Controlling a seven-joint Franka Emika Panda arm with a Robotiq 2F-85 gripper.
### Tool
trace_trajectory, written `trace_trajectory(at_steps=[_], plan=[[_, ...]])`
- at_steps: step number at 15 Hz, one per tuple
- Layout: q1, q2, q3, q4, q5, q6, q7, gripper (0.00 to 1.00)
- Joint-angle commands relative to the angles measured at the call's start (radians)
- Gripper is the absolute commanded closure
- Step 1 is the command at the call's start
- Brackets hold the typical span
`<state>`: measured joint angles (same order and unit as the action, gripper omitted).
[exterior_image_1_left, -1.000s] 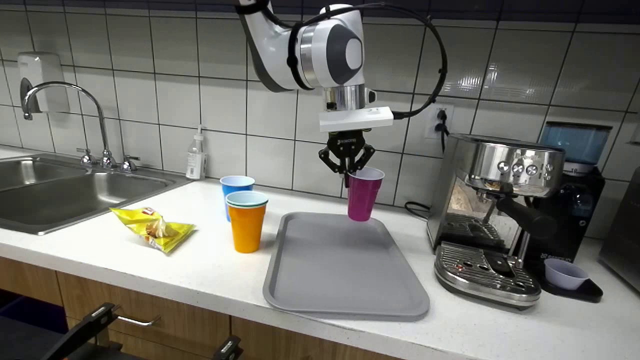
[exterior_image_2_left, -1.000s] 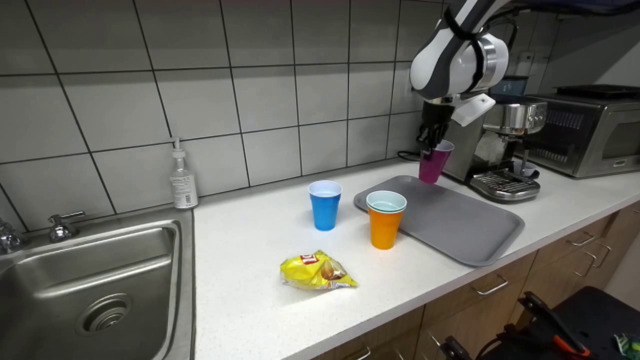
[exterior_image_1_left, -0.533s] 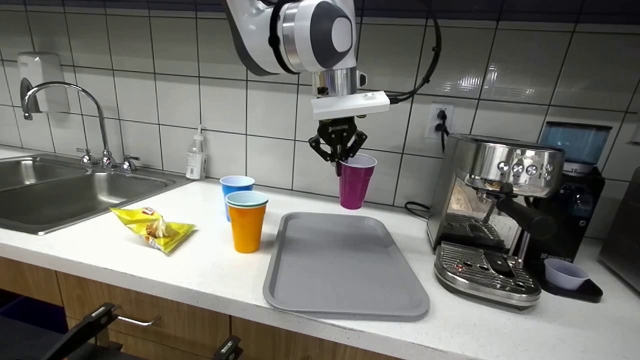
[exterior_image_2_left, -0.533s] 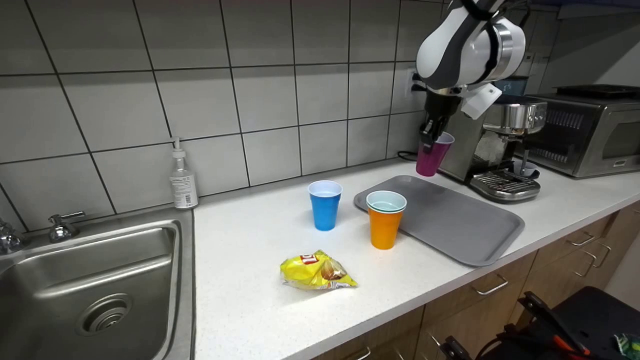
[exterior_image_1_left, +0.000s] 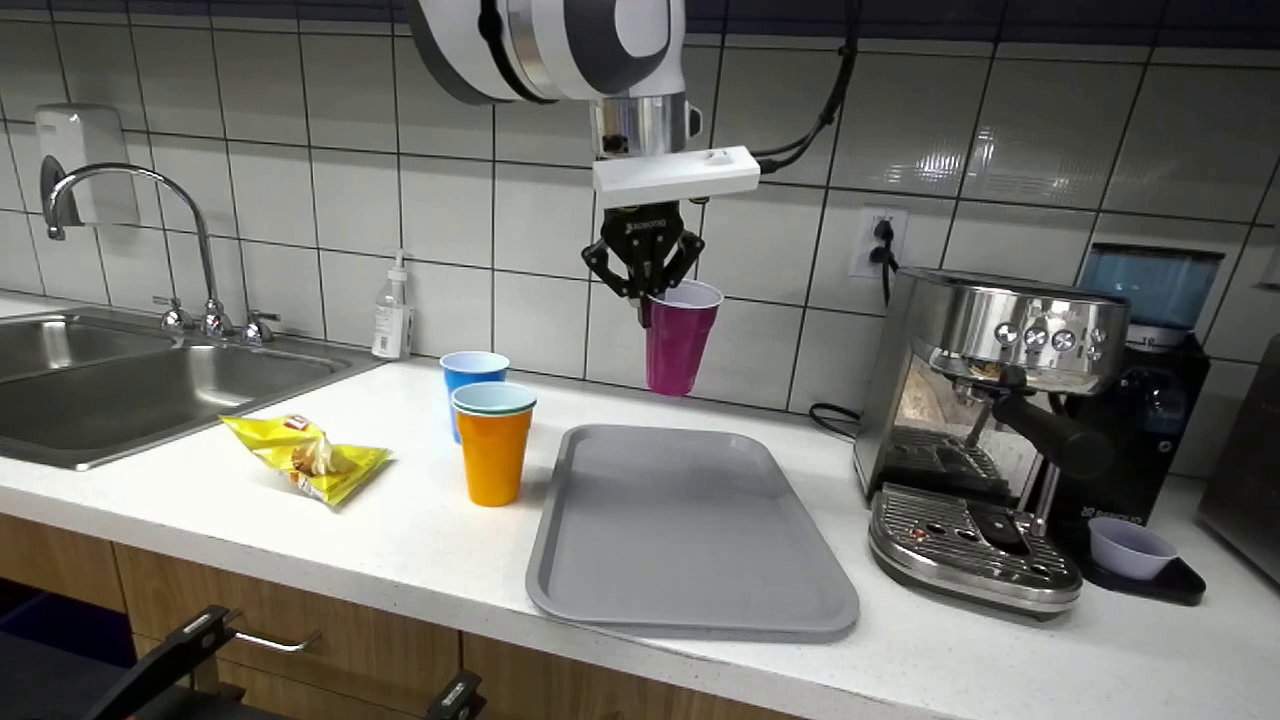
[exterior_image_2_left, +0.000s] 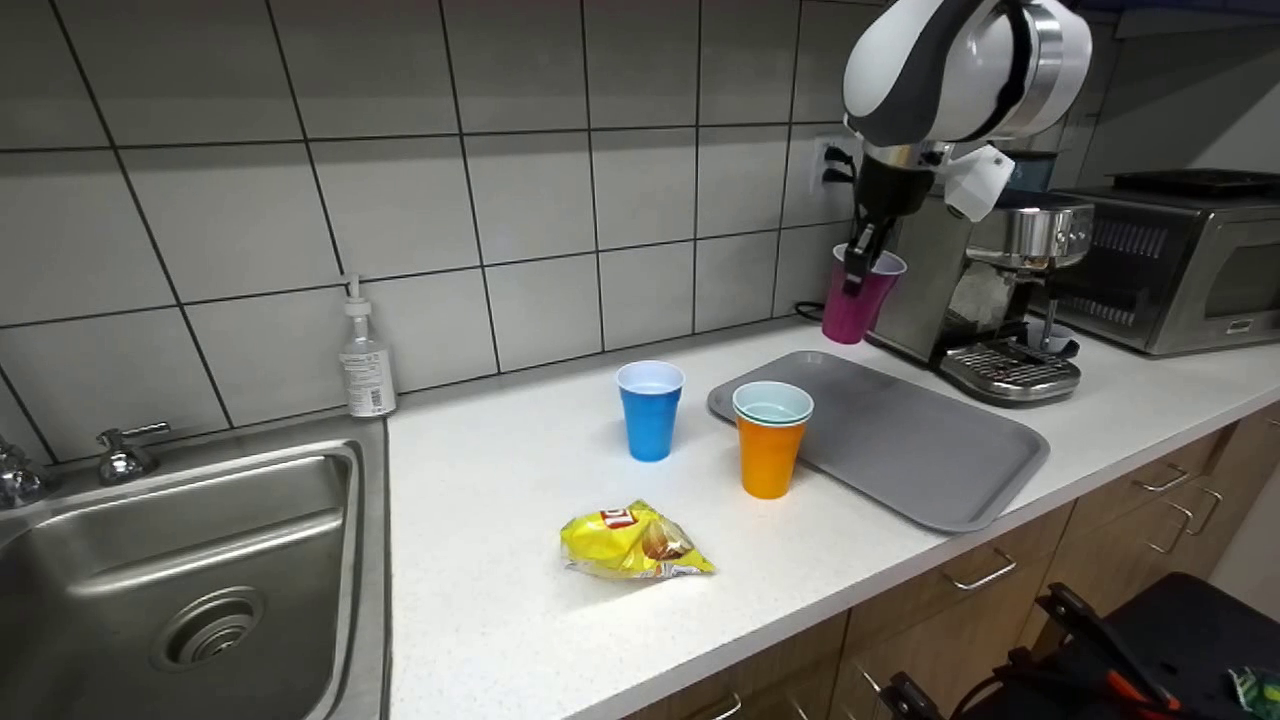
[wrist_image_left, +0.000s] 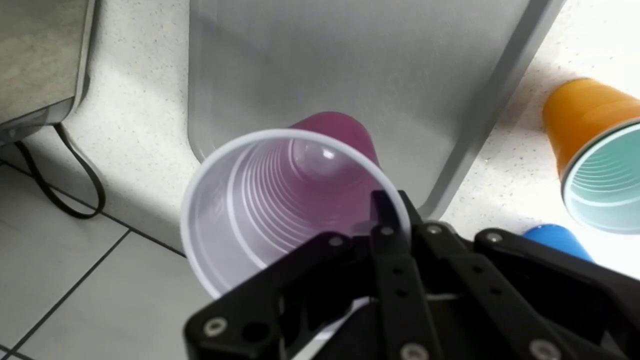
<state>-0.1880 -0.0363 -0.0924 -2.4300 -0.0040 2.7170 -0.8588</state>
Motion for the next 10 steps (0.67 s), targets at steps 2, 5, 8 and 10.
trace_trajectory(at_steps=[2,5,8,10], plan=[[0.058,-0.103,-0.027,-0.077,0.050,-0.004,-0.102,0.99],[0.093,-0.137,-0.038,-0.100,0.056,-0.013,-0.128,0.99],[0.133,-0.166,-0.052,-0.109,0.090,-0.059,-0.173,0.99],[0.147,-0.183,-0.055,-0.114,0.087,-0.074,-0.174,0.99]])
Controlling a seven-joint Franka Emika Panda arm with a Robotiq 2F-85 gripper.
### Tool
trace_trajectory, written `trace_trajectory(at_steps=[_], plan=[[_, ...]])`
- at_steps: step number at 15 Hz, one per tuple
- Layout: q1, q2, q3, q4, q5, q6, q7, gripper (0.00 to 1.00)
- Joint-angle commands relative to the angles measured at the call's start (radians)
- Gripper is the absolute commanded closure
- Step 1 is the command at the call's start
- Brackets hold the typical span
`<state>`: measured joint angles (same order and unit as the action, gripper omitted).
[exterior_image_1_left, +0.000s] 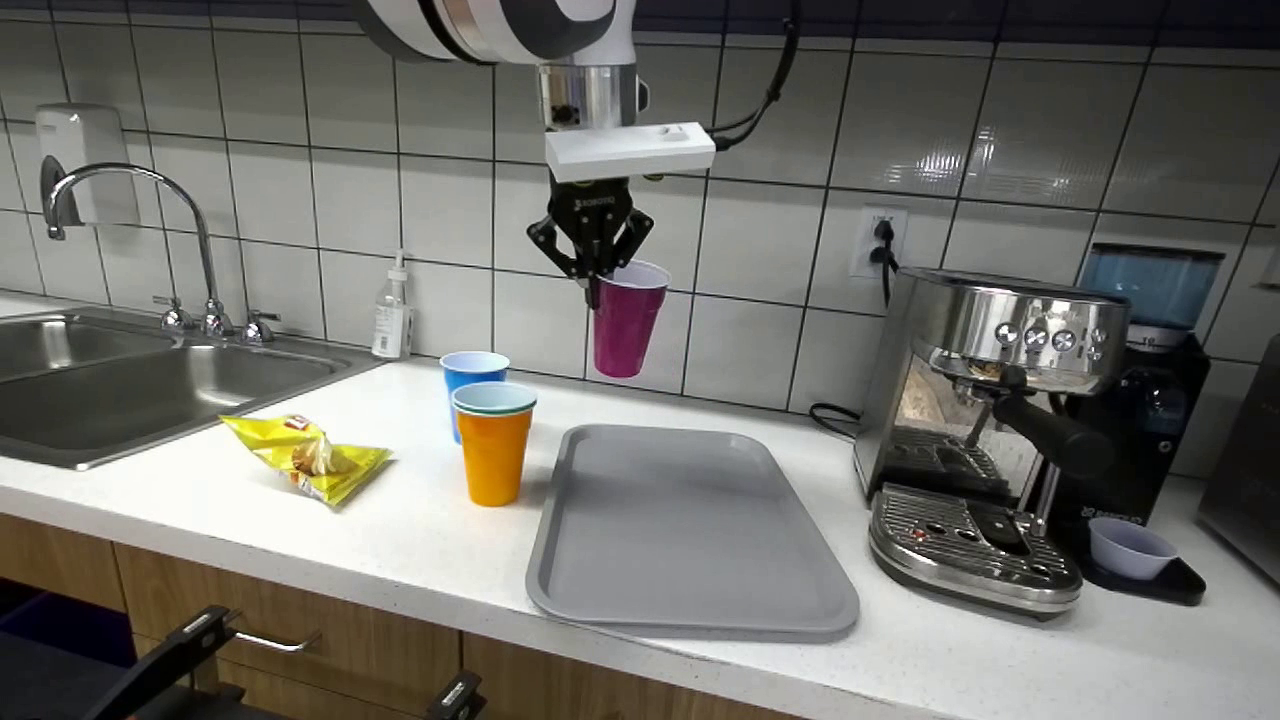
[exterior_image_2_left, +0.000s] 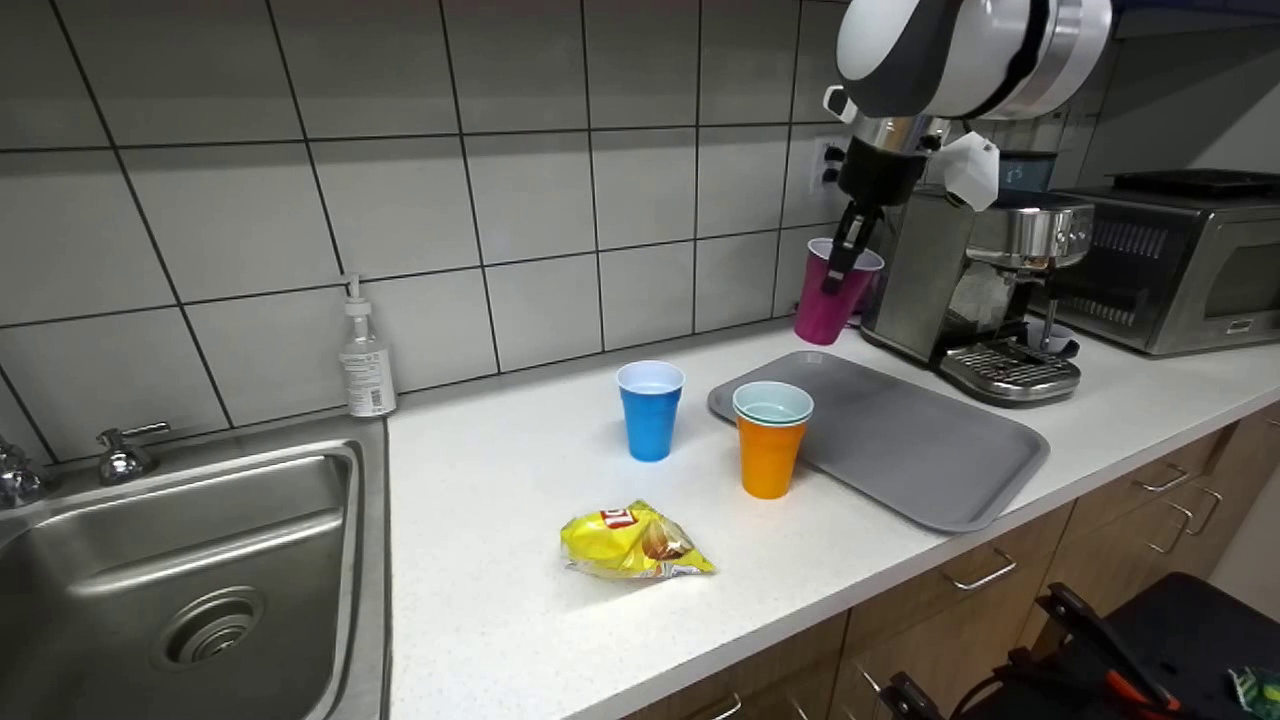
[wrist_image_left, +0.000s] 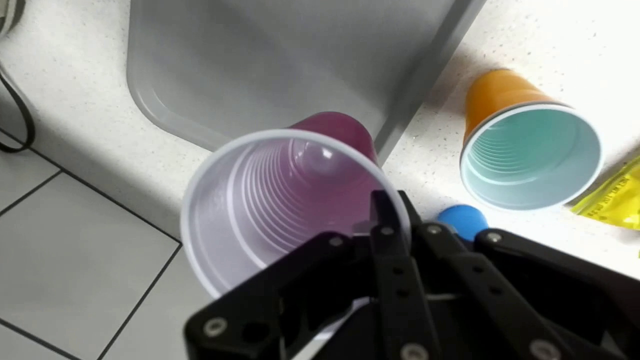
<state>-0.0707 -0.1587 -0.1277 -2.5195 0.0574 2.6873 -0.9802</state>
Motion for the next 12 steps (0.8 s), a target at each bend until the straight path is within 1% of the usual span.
trace_trajectory(at_steps=[1,7,12], plan=[[0.035,-0.067,-0.020,-0.026,0.018,-0.055,-0.046,0.99],[0.041,-0.097,-0.009,-0.035,-0.026,-0.113,0.000,0.99],[0.055,-0.118,-0.003,-0.052,-0.033,-0.133,-0.002,0.99]])
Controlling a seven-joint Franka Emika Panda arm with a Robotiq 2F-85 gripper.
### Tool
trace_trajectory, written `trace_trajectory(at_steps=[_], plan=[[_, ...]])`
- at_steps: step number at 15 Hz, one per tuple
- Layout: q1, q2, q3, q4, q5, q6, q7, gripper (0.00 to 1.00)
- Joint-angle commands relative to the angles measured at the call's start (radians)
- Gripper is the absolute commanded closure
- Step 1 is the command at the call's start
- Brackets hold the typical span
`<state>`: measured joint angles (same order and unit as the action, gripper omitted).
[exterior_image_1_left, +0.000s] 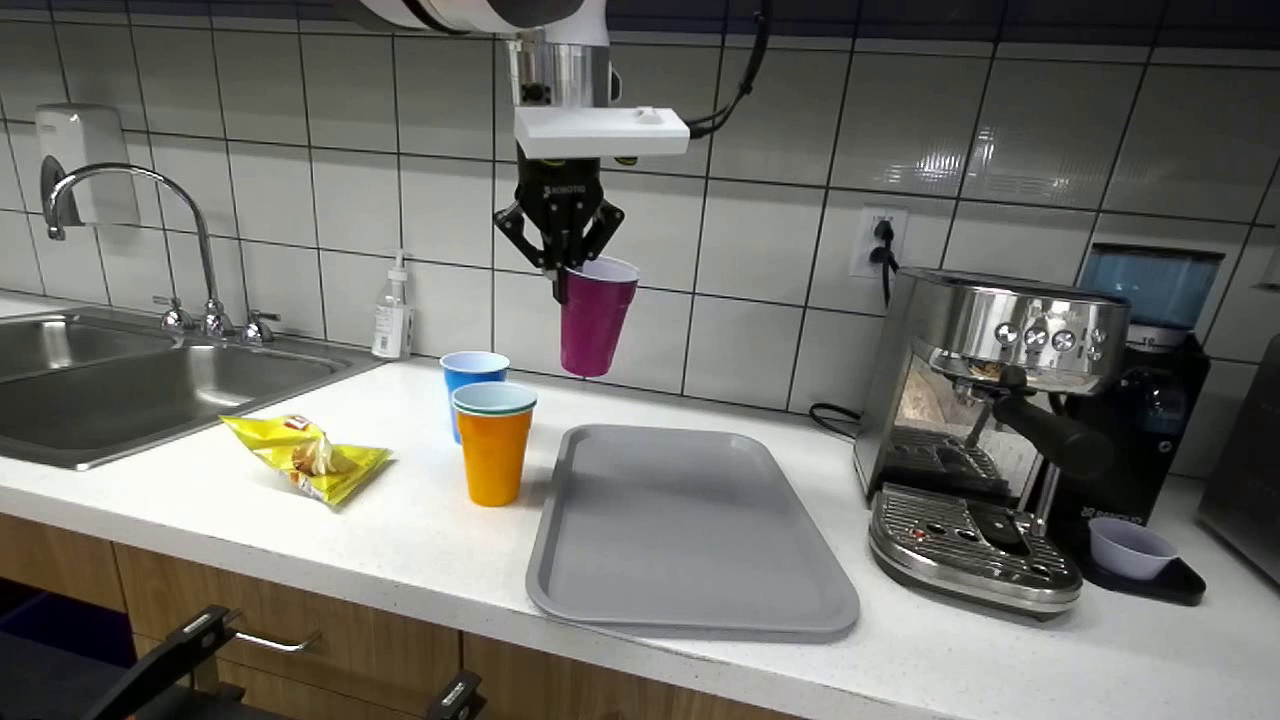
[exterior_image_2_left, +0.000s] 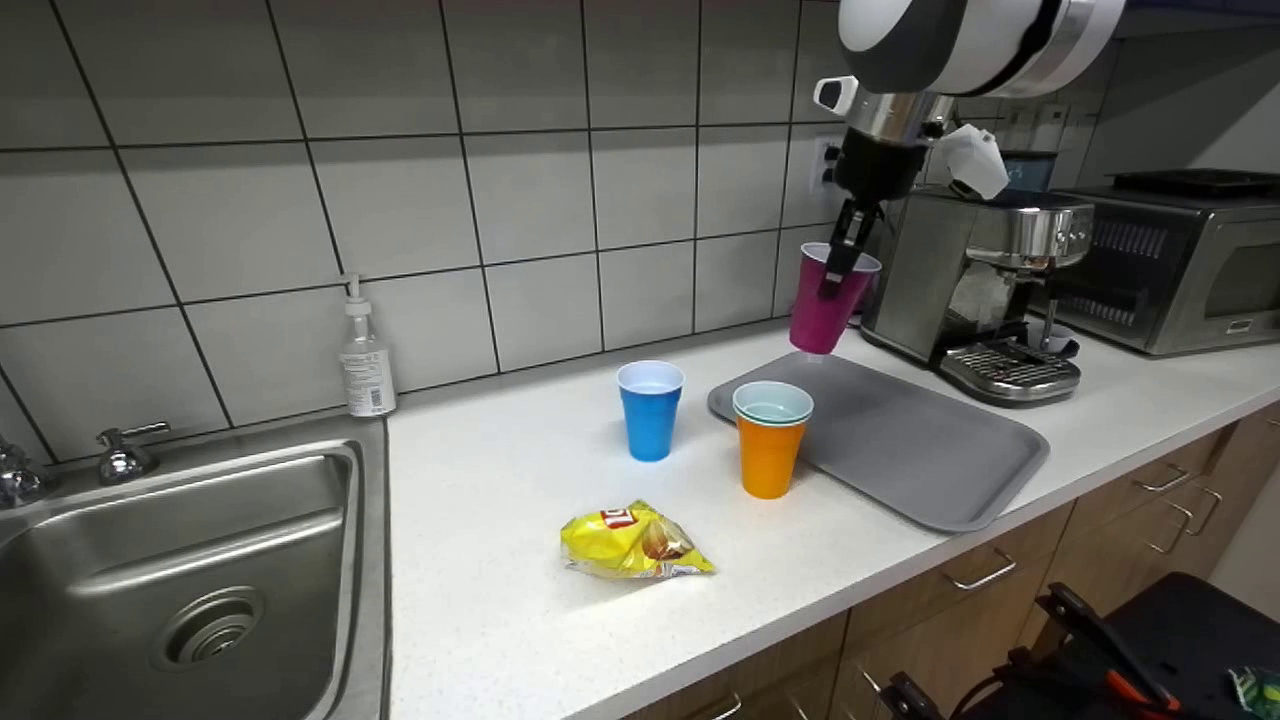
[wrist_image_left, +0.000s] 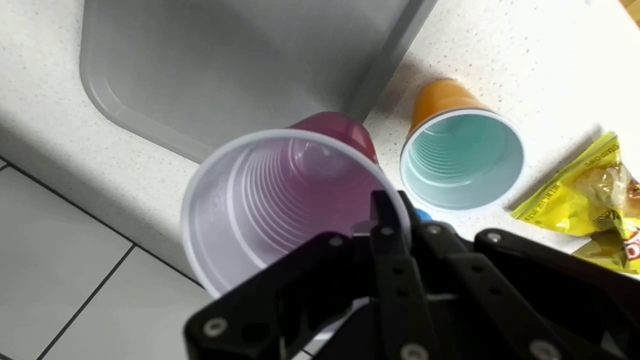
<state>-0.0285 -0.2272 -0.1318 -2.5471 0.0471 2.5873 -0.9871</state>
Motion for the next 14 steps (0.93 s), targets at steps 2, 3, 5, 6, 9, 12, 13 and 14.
trace_trajectory(at_steps=[2,3,5,6,9,12,13,14], plan=[[0.021,-0.059,0.005,-0.033,-0.027,-0.034,0.005,0.99],[0.025,-0.063,0.008,-0.039,-0.033,-0.032,0.007,0.99],[0.034,-0.069,0.014,-0.047,-0.044,-0.033,0.013,0.99],[0.039,-0.073,0.015,-0.052,-0.048,-0.033,0.014,0.99],[0.051,-0.087,0.023,-0.065,-0.064,-0.032,0.015,0.99],[0.060,-0.103,0.034,-0.079,-0.094,-0.029,0.014,0.99],[0.064,-0.107,0.037,-0.083,-0.102,-0.030,0.015,0.99],[0.067,-0.112,0.039,-0.086,-0.108,-0.031,0.015,0.99]])
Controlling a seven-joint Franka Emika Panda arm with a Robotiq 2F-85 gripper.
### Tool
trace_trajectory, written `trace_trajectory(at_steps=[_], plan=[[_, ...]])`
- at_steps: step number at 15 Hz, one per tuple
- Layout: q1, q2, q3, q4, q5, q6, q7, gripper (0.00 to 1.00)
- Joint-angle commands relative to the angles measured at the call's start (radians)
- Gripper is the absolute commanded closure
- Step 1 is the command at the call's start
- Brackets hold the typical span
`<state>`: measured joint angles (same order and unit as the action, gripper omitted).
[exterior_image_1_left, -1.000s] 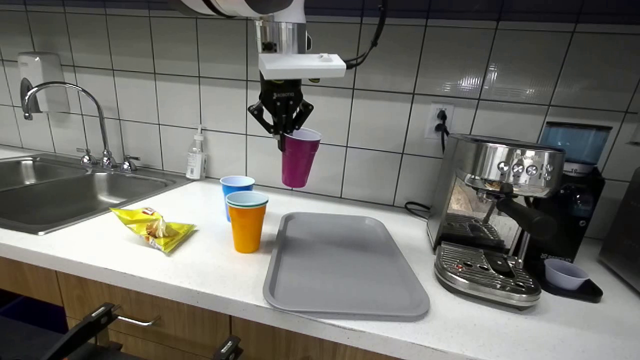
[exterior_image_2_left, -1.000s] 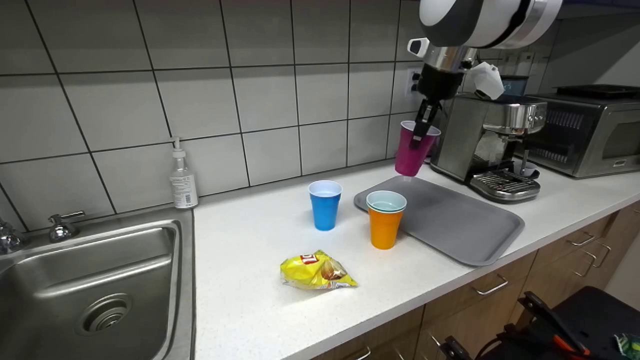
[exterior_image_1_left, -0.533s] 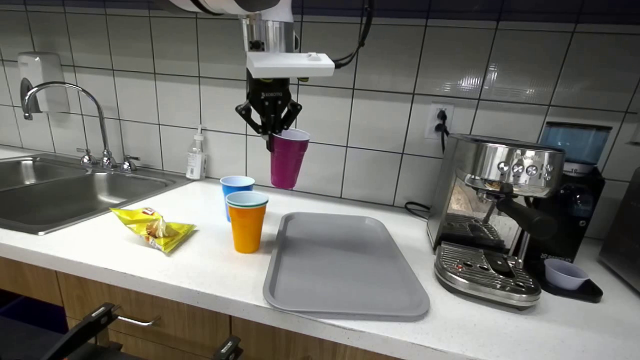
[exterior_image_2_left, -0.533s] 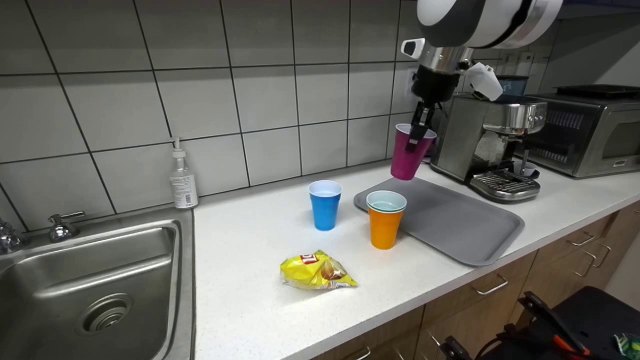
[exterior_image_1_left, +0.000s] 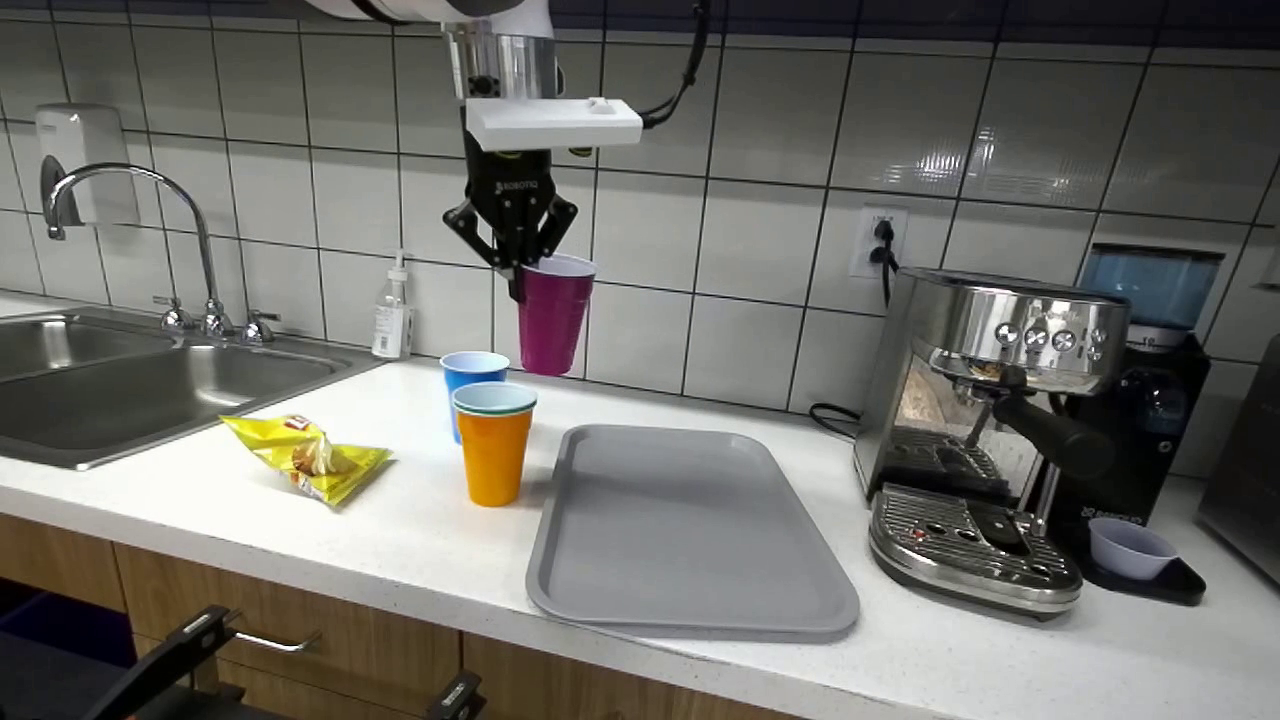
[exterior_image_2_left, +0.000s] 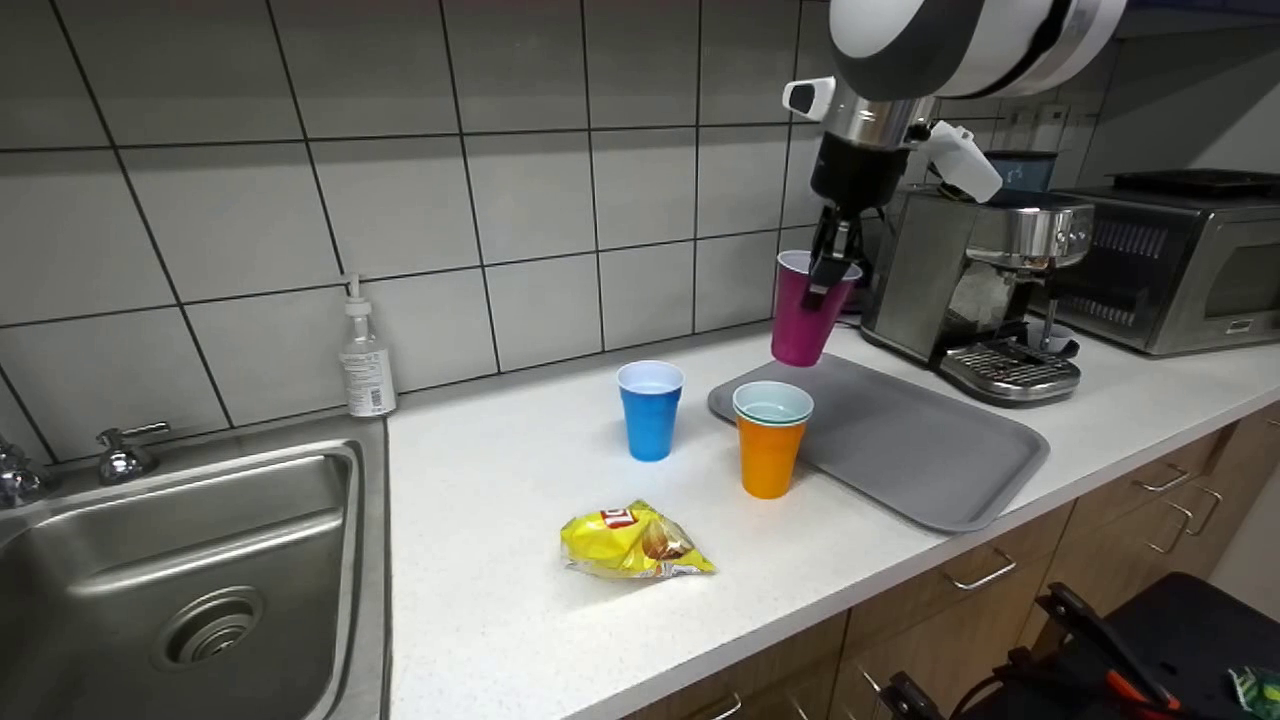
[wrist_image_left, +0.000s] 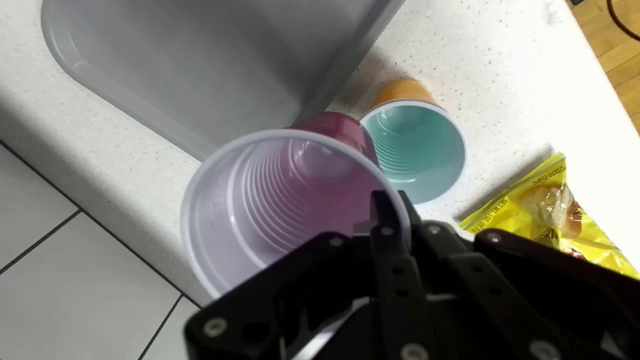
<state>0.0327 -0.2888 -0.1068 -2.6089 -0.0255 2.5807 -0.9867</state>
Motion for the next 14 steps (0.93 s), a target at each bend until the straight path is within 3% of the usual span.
trace_trajectory(at_steps=[1,14], plan=[[0.011,-0.056,0.016,-0.029,-0.037,-0.026,0.014,0.99],[0.057,-0.073,0.028,-0.068,-0.041,-0.047,0.006,0.99]])
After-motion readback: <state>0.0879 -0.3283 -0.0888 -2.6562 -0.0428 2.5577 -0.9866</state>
